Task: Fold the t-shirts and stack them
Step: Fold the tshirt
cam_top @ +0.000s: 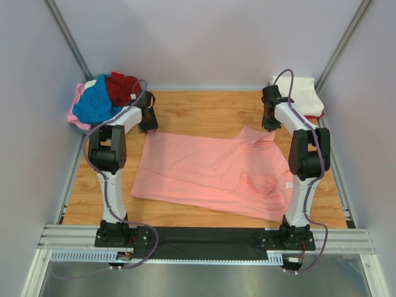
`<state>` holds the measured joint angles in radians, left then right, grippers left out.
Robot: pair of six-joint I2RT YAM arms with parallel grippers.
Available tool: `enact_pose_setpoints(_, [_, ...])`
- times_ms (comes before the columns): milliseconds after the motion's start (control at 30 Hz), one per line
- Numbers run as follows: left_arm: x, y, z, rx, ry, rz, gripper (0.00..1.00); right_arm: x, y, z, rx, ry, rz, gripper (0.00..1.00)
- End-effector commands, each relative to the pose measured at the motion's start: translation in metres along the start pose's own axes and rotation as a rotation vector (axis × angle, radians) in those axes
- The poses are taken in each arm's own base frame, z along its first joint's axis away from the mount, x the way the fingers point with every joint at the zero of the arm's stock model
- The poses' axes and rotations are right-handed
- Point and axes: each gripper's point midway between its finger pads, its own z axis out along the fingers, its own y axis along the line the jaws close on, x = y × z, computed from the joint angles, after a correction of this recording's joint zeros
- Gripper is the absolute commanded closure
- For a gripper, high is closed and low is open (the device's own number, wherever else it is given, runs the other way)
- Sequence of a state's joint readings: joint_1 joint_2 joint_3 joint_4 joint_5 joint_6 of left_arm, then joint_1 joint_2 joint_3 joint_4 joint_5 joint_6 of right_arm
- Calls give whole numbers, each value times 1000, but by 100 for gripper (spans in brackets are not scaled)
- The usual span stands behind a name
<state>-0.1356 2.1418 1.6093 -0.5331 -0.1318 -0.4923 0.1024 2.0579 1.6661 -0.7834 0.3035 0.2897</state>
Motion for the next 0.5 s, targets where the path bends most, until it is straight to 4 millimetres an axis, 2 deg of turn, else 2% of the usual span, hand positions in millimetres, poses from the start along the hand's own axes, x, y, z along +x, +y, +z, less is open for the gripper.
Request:
enact_pose_setpoints(0, [-10,-7,-3,30,-11,-29,49,-13,7,-13,-32,-49,4,99])
enact_pose_setpoints(200, [-4,-6,1,21,18,-28,63,-13,11,-10,-45,-45,5,100])
enact_pose_setpoints(267, [-5,-8,4,24,28,-26,73,-13,14,-8,-59,-39,4,100])
enact_pose_setpoints(300, [-4,-8,5,25,35,-18,84,-14,16,-8,-65,-40,4,100])
enact_pose_setpoints(367, [-5,-11,5,37,41,-10,98,-18,24,-10,-106,-65,4,100])
enact_pose_setpoints(433, [-5,-11,5,37,42,-7,100,-19,30,-18,-154,-98,-4,100])
enact_pose_setpoints(467, [-6,-12,4,41,39,-6,100,-26,37,-22,-195,-132,6,100])
